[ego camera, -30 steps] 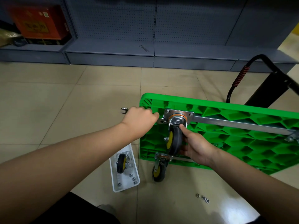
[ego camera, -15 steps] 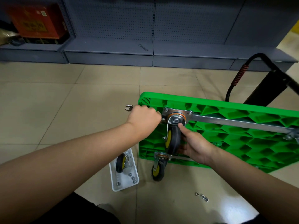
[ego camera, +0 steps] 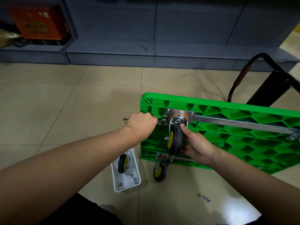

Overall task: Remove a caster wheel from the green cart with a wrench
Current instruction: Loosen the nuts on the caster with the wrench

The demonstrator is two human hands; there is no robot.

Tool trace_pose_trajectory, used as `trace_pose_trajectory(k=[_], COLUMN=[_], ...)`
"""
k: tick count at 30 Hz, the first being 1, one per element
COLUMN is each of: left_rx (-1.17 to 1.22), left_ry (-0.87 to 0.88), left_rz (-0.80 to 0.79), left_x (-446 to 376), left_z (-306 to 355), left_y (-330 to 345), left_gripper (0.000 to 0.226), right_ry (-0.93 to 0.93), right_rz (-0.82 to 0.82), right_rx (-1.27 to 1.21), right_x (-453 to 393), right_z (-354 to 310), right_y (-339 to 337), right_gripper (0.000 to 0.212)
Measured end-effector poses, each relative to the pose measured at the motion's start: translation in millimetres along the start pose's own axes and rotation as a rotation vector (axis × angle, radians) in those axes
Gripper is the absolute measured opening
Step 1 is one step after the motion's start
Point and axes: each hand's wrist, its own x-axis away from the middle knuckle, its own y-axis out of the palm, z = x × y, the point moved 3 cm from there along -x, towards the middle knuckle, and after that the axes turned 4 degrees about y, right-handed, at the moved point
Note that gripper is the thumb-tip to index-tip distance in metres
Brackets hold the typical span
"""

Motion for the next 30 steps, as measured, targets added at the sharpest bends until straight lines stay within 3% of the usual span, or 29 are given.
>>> trace_pose_trajectory(k=[8,13,16,22,25,30], left_rx=[0.375,0.557,0.835,1.470,1.721,1.963], left_ry=[-0.073,-0.155,-0.230,-0.383,-0.555,-0.785], left_rz=[-0.034,-0.047,-0.086,-0.225,-0.285,-0.157], left_x=[-4,-6,-5,4,11,14], left_z=[1,3,16,53,58,53], left_y=[26,40,55,71,76,57], left_gripper=[0.012,0.021,0.033,0.025,0.027,0.017], right_ry=[0.002,-0.001,0.003,0.024,0.019,0.004], right_rz=[-0.003,-0.002,0.001,-0.019,-0.003,0.022], right_rx=[0.005,0.012,0.015,-0.003,-0.002,0.004], right_x=[-2,-2,-2,0,0,-1], right_z=[1,1,1,2,2,1], right_y=[-2,-1,-1,-1,-2,0], right_gripper=[0.044,0.043,0.043,0.043,0.042,0.041])
